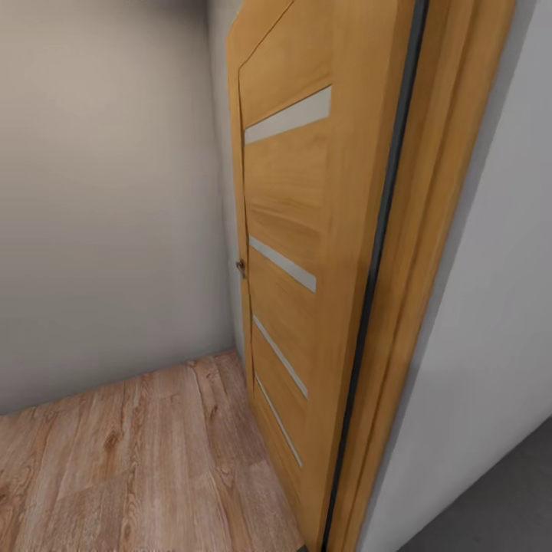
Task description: Move the two storage containers from the living room to the garage. In the garage, place one container on the floor and stack the other container on top of it (either order is fine).
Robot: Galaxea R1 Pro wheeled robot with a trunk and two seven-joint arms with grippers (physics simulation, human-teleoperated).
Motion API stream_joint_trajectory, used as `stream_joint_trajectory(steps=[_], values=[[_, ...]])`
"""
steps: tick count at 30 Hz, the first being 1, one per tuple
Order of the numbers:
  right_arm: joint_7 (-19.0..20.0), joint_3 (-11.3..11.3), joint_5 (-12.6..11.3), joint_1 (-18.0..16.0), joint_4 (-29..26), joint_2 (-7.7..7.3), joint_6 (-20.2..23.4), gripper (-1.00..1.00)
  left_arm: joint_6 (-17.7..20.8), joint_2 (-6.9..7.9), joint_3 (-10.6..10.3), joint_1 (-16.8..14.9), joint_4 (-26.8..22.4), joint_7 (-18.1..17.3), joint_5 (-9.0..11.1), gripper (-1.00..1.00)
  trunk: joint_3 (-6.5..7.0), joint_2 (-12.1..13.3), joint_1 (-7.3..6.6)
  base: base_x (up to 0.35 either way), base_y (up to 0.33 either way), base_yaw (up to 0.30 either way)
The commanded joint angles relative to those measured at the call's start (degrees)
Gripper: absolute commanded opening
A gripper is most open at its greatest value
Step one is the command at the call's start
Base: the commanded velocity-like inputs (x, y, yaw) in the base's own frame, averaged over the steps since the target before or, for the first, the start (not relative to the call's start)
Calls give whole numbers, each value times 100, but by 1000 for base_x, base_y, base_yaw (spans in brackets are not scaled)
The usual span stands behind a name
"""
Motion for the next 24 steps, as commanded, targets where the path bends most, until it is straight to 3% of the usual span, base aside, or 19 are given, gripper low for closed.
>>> stream_joint_trajectory(steps=[1, 24], values=[[-4, 41, -33, -4, 11, 3, -24, 100, -20, -1, -17, -6, 9, -7, 48, 100, -12, -6, 1, 0, 0, 263], [-4, 41, -33, -4, 12, -3, -24, 100, -19, -1, -17, -6, 9, -7, 48, 100, -100, -6, 1, 0, 0, 255]])
